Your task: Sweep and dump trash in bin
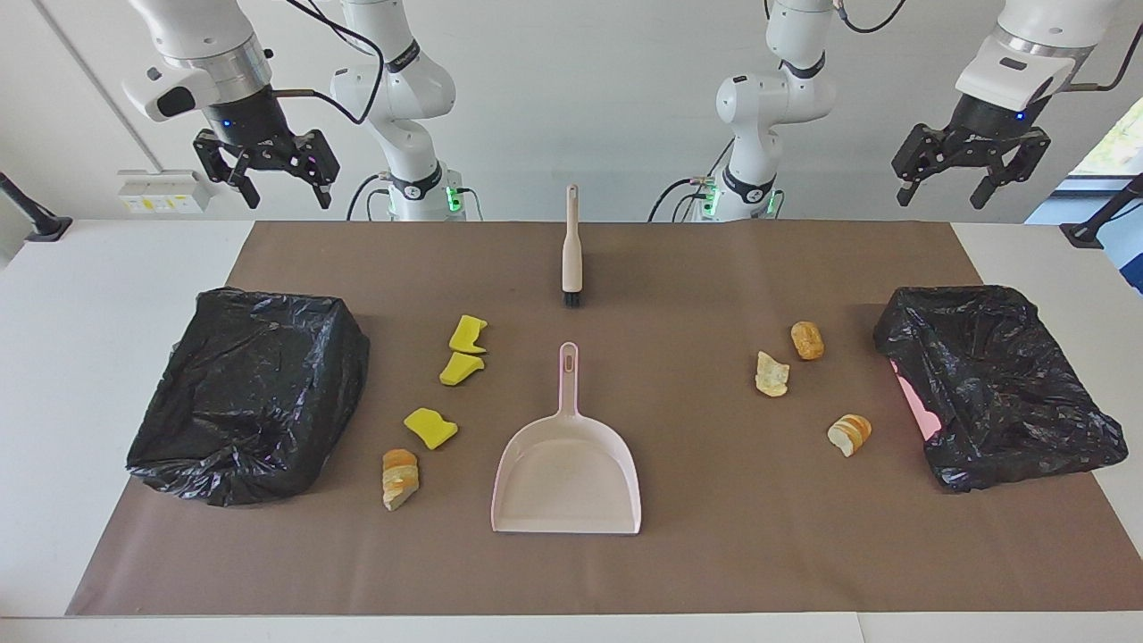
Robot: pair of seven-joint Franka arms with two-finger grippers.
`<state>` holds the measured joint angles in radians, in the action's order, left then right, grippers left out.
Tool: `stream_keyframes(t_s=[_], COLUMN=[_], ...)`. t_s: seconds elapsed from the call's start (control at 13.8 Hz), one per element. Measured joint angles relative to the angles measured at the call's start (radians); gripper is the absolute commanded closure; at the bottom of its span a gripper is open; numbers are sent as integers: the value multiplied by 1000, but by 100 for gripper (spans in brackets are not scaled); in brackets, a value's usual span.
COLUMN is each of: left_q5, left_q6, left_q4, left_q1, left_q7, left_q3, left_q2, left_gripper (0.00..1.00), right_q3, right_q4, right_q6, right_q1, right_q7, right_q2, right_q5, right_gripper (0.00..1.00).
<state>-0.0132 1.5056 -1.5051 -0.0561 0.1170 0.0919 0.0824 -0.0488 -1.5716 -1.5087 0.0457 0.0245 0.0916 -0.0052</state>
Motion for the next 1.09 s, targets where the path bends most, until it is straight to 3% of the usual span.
stream_keyframes(t_s=[1.09], left_q5=[0], left_q6=[-20], left_q4=[0], left_q1=[0], left_q7=[0], left_q3=[2], left_q2=[0], left_gripper=[0], right_q3=[0], right_q4=[0], right_q6=[0], right_q1=[0], right_q7=[0], right_q2=[0], right_q5=[0], right_gripper=[0])
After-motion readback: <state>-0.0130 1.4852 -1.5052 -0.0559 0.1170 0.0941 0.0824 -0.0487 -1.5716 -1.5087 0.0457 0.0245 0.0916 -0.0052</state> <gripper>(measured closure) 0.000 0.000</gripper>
